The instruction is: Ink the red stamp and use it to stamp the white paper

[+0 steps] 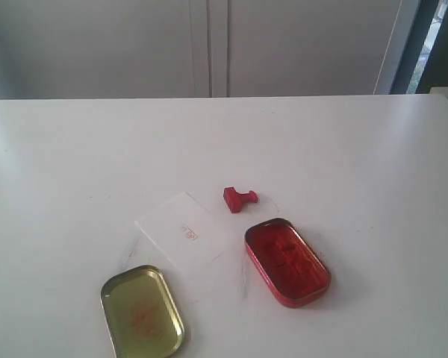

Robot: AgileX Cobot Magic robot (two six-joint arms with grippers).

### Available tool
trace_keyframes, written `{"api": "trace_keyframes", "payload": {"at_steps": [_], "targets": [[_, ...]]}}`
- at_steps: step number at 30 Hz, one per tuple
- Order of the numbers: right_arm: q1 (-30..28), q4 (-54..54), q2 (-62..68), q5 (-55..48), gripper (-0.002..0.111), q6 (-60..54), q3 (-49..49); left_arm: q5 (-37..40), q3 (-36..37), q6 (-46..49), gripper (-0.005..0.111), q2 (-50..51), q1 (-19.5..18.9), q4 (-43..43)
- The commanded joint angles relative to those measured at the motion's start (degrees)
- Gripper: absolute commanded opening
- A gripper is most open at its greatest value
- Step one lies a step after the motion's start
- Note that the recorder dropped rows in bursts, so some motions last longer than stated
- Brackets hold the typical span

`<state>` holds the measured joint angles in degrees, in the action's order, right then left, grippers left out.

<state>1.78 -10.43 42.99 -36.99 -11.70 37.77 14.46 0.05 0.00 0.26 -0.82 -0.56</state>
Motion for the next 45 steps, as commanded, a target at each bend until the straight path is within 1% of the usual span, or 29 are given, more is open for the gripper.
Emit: {"api": "trace_keyframes", "payload": {"at_steps": [1, 6, 12, 23, 27, 36, 45], "targets": [[-0.4, 0.2, -10.1, 5.4, 0.000, -0.1, -6.1, 0.1, -0.1, 0.0, 0.000, -0.3, 0.2, -0.7], [-0.4, 0.1, -18.4, 13.1, 0.000, -0.1, -13.0, 0.1, -0.1, 0.0, 0.000, -0.3, 0.2, -0.7], [-0.4, 0.0, -22.7, 12.1, 0.000, -0.1, -14.0, 0.1, -0.1, 0.0, 0.000, -0.3, 0.2, -0.7], [-0.4, 0.0, -23.0, 11.9, 0.000, -0.1, -14.0, 0.1, -0.1, 0.0, 0.000, -0.3, 0.2, -0.7], [-1.0, 0.0, -25.7, 11.8, 0.000, -0.1, -14.0, 0.1, -0.1, 0.0, 0.000, -0.3, 0.2, -0.7], [-8.8, 0.0, -33.6, 11.7, 0.000, 1.2, -14.0, 0.1, -0.1, 0.0, 0.000, -0.3, 0.2, -0.7], [-15.7, 0.0, -37.5, 11.7, 0.000, 2.0, -14.0, 0.1, -0.1, 0.0, 0.000, -0.3, 0.2, -0.7]]}}
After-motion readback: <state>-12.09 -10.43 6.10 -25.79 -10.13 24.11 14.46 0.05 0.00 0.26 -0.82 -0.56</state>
